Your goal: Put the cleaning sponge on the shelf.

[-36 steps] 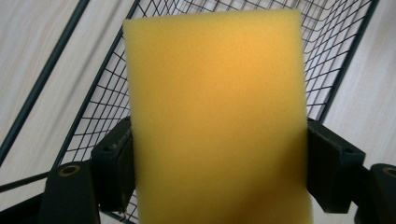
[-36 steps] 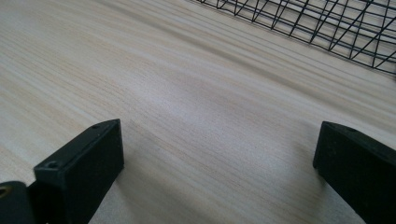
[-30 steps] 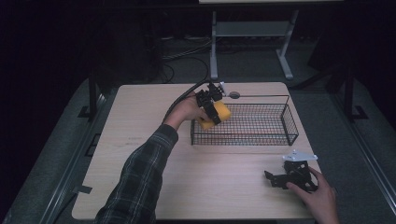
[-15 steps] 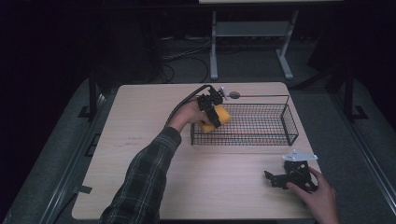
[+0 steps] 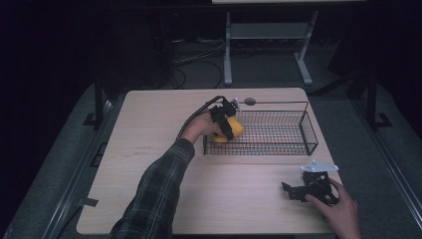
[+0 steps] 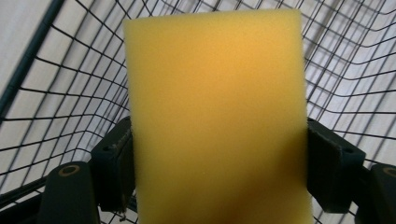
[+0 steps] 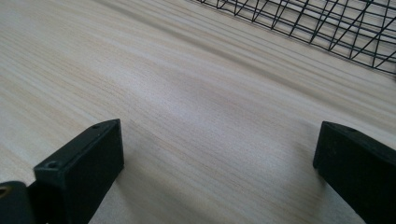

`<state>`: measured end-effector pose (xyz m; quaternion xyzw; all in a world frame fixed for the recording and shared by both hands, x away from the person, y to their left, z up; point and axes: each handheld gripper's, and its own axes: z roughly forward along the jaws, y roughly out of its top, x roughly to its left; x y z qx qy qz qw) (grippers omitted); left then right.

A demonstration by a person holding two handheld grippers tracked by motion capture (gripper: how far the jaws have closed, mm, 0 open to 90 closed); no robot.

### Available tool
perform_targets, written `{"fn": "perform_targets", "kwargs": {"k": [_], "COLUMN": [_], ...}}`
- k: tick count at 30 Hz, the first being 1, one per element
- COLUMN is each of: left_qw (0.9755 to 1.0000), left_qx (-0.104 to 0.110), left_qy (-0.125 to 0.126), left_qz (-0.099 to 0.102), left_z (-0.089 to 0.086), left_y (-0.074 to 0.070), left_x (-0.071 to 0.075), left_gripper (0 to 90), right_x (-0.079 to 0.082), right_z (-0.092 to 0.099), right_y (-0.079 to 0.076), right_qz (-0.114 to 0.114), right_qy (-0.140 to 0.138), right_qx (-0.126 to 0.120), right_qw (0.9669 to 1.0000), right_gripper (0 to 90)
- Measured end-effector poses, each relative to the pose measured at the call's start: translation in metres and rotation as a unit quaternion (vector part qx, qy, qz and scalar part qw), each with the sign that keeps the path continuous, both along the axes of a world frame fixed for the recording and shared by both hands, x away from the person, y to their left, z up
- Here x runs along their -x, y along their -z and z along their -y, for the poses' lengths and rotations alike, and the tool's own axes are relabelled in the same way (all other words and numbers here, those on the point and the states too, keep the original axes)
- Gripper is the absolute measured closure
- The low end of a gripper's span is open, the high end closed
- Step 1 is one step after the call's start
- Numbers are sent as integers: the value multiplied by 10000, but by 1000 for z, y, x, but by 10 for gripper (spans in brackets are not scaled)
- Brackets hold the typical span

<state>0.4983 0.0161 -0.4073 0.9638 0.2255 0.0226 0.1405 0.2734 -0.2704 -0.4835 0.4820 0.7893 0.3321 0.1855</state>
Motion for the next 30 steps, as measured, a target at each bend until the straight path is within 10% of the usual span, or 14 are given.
{"fn": "perform_targets", "kwargs": {"k": [30], "left_qw": [9999], "left_qx": [-11], "left_qy": [-127], "left_qz": [-71], "left_z": [-3], "left_y": [4], "left_x": [-4], "left_gripper": [184], "right_x": [0], "right_z": [0], "right_y": [0], "right_qz": [2], "right_qy": [-1], "right_qx": [-10], "right_qw": [10000], "right_gripper": [11]}}
